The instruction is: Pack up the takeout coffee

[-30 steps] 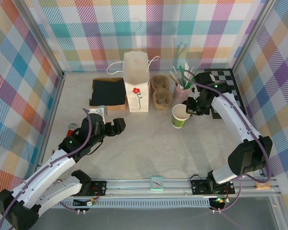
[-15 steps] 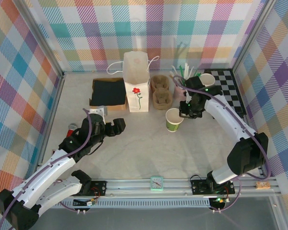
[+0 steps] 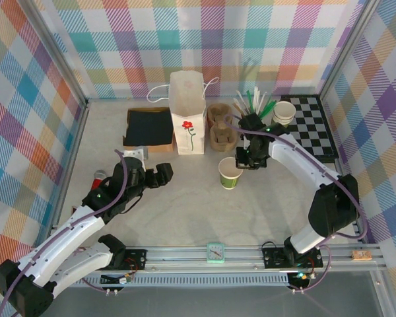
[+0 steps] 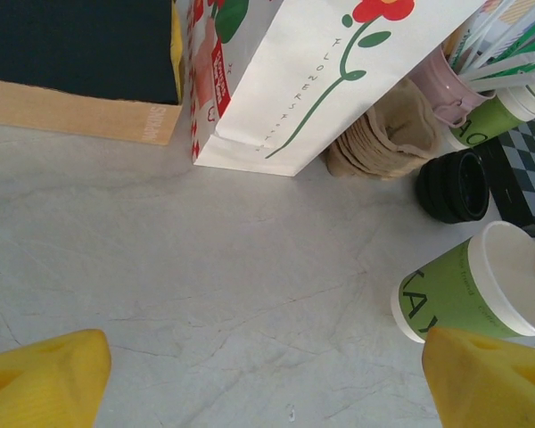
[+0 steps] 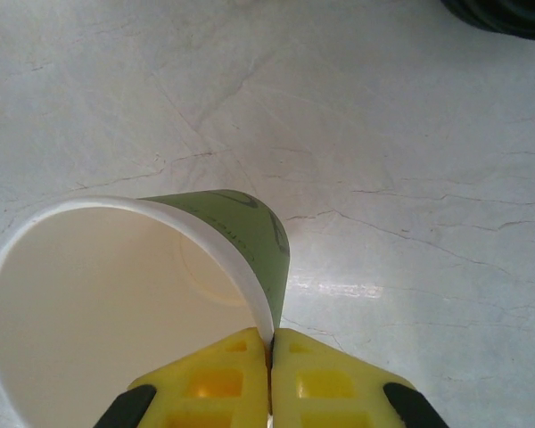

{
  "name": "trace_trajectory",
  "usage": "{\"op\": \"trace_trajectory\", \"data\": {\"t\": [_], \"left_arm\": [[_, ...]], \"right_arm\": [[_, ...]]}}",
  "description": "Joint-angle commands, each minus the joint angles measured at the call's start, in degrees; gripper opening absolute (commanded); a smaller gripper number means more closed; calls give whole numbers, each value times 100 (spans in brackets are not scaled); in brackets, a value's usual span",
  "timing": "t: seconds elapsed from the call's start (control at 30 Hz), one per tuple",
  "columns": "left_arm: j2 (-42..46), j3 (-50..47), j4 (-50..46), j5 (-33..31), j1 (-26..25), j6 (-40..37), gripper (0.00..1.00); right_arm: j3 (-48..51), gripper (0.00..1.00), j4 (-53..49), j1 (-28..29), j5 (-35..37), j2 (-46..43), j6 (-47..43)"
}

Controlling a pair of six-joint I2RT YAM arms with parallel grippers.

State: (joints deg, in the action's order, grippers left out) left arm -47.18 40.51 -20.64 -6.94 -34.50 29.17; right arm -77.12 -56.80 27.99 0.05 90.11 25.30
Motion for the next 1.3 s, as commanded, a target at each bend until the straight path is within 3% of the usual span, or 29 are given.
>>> {"op": "trace_trajectory", "data": {"t": [0.0,0.93,1.27], "left_arm": [[35,-84,114,2,-74,71,90],[148,-70,159,-77,-74,88,90],[240,-109,113,-105,-74,95,90]], "right_arm": [[72,7,177,97,63,48,165],[782,8,775,409,504,-302,443],[839,16,724,433,640,-344,475]]}}
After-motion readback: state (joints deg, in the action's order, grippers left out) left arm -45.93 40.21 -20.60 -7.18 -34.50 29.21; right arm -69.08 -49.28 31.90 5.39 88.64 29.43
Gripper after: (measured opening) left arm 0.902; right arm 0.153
